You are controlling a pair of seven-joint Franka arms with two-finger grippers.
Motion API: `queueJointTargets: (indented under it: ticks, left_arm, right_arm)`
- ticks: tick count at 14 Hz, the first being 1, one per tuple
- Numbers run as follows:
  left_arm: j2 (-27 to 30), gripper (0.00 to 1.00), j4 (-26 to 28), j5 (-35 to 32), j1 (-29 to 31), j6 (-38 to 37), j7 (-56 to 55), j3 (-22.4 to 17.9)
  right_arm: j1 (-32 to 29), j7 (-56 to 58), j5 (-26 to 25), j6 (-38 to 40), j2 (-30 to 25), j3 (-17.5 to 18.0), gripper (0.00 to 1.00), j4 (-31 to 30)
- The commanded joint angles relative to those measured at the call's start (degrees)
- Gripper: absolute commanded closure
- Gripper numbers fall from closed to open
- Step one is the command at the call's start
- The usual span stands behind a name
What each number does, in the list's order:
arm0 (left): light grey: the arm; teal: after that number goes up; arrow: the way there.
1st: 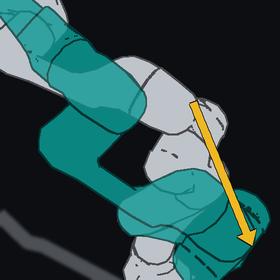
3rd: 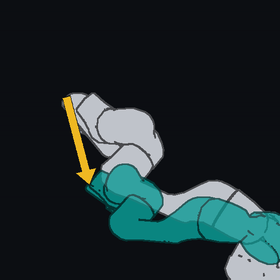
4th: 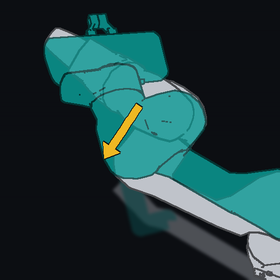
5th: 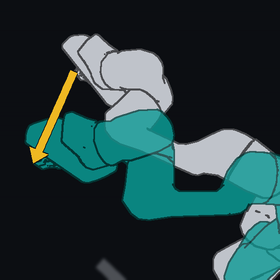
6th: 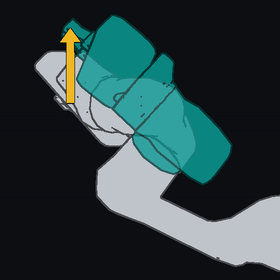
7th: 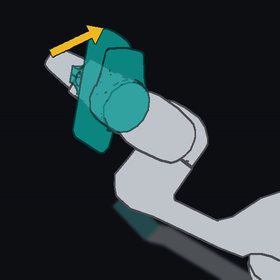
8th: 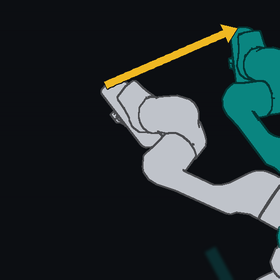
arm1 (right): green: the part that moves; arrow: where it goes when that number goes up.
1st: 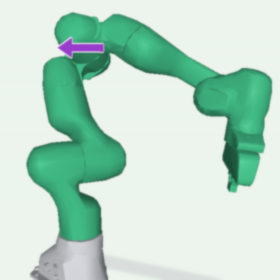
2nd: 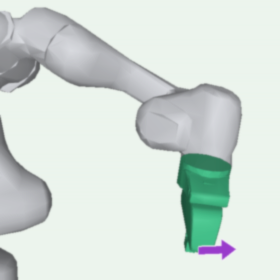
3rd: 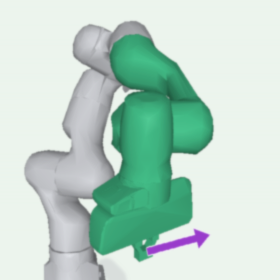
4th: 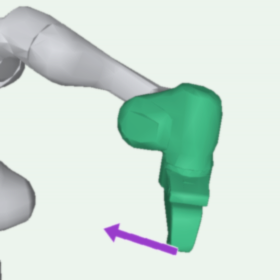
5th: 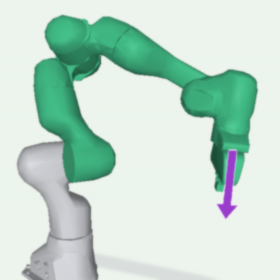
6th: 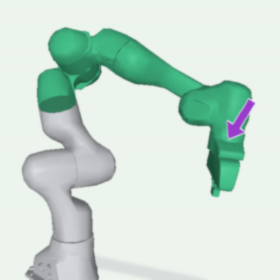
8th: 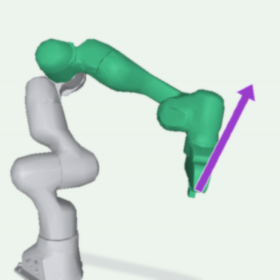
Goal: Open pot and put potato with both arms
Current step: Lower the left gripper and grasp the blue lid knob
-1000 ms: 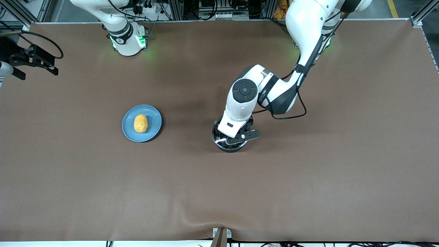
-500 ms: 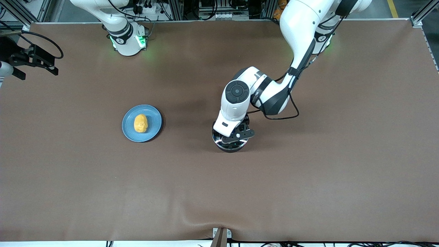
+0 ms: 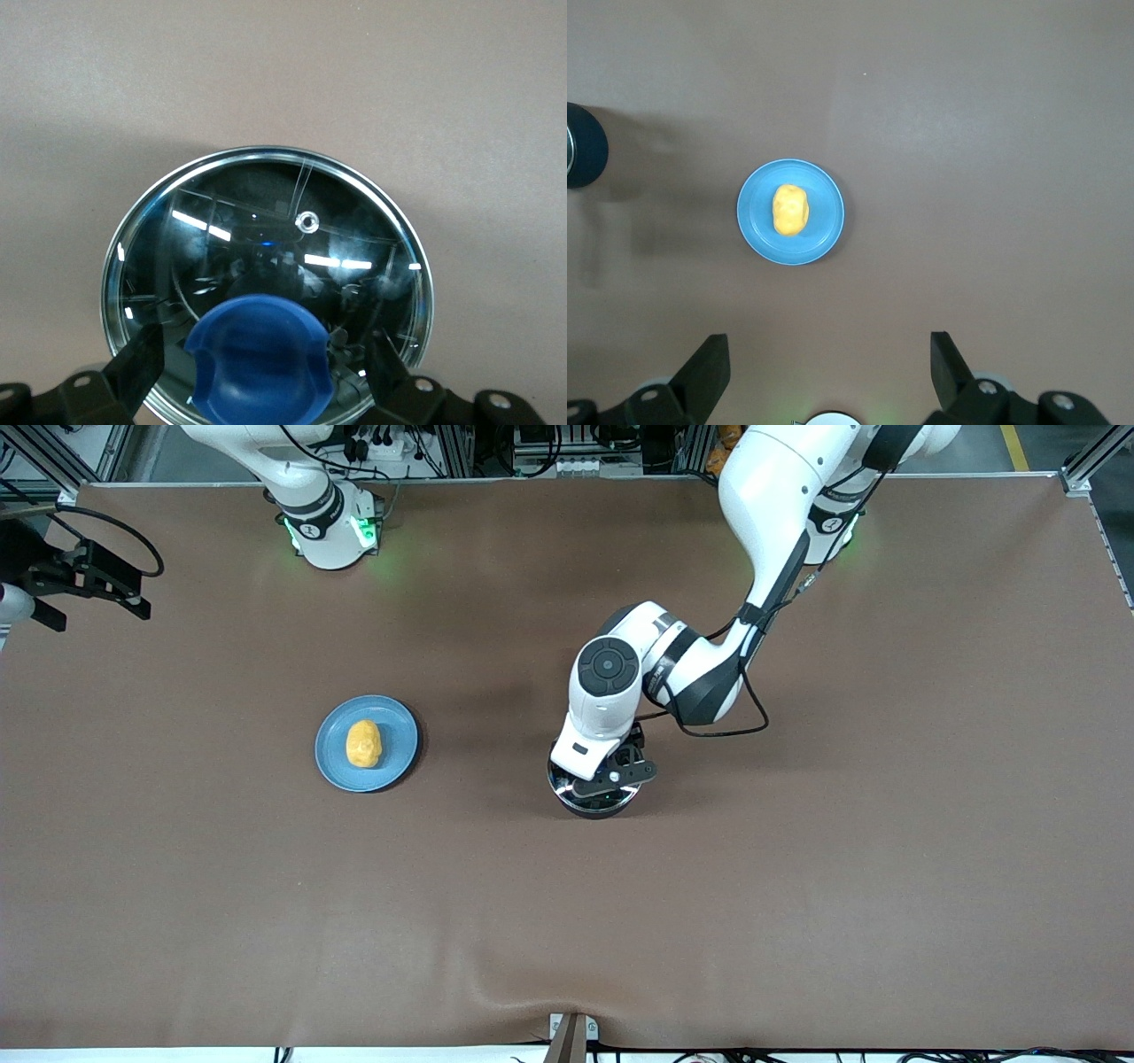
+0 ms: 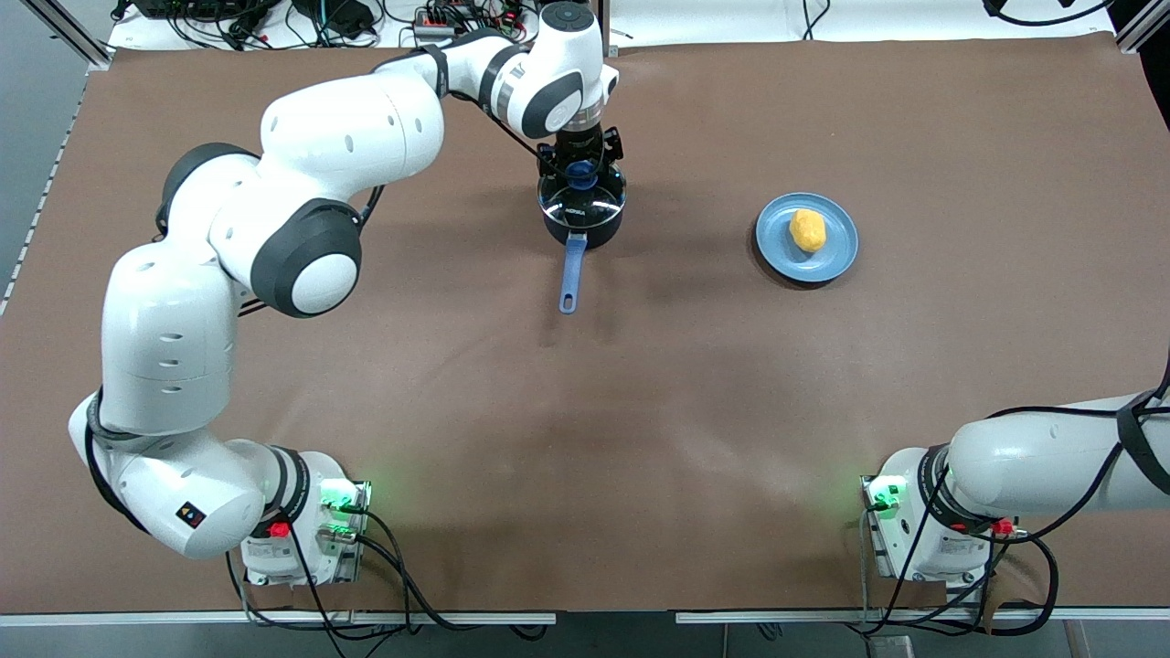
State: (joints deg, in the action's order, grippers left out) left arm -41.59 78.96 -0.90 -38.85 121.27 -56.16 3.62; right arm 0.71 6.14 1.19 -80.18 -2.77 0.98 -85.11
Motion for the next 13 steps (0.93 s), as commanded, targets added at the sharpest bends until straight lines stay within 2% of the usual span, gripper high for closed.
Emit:
queueJointTargets:
  ticks: [1,4,8,13]
  left_arm:
    - [-0.7,0.12,-1.4,-1.6,-0.6,0.1,-1.3,-0.4]
    - [-0.8,0.38,-1.1,-1.5,-0.6,0.1,-1.5,-0.4]
    - [-0.3,0.58,-1.1,-1.4,-0.4,0.1,-2.4,-0.3]
    - [4.1,0.59,-1.2,-1.6,1.2,-2.7,-2.2,-0.4]
  right_arm:
    - [-0.1,-0.6,0.1,0.3,-0.1,0.2,0.00,0.2]
    - [-0.2,-0.6,0.1,0.3,-0.1,0.2,0.00,0.2]
    - [-0.2,-0.6,0.2,0.3,-0.1,0.2,0.00,0.2]
    - [-0.3,-0.7,0.3,0.3,0.0,0.2,0.00,0.2]
